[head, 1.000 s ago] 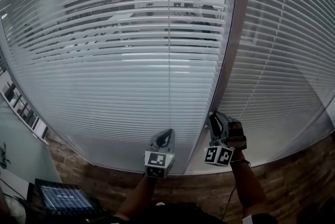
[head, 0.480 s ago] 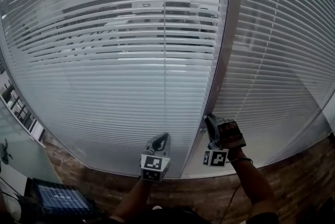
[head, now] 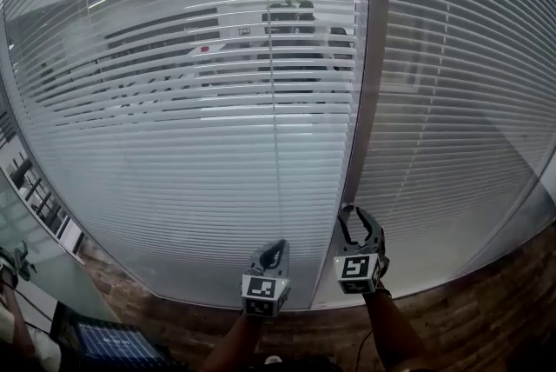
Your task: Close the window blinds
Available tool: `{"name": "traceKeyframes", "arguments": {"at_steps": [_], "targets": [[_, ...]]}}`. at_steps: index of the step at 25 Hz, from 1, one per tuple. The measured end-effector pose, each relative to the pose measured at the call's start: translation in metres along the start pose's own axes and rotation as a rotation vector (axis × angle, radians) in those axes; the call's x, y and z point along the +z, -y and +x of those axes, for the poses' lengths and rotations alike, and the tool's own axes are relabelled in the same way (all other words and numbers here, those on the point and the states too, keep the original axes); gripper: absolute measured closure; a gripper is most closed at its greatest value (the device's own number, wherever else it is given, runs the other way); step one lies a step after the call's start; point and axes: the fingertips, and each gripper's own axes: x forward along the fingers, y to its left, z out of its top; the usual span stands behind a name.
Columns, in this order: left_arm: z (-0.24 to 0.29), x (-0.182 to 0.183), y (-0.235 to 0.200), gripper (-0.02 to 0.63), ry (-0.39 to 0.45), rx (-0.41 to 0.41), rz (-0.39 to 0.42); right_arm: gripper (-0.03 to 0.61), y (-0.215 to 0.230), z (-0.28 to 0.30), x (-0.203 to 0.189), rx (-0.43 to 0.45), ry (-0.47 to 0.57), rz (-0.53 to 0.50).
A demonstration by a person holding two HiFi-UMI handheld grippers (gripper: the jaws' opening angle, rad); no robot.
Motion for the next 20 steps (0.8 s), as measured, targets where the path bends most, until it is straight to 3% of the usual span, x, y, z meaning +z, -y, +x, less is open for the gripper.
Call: {"name": "traceKeyframes", "arguments": {"at_steps": [4, 8, 10, 15, 20], "targets": [[-0.007, -0.003, -0.004, 0.621, -0.009, 0.012, 0.002, 0.394, 0.015, 0.006, -0.002, -0.056, 0.012, 0.369], [-0.013, -0.007, -0.008, 0.621, -0.013, 0.027, -0.007, 0.402, 0.018, 0.017, -0.007, -0.056, 0.014, 0.508], [-0.017, -0.005, -0.01, 0.62, -0.012, 0.034, -0.011, 0.446, 0.018, 0.017, -0.006, -0.073, 0.016, 0.538], [-0.019, -0.006, -0.012, 0.62, -0.009, 0.037, -0.015, 0.45, 0.019, 0.018, -0.006, -0.081, 0.022, 0.576], [-0.02, -0.005, -0.008, 0.621, -0.009, 0.032, -0.013, 0.451, 0.019, 0.018, -0.006, -0.07, 0.015, 0.513]]}}
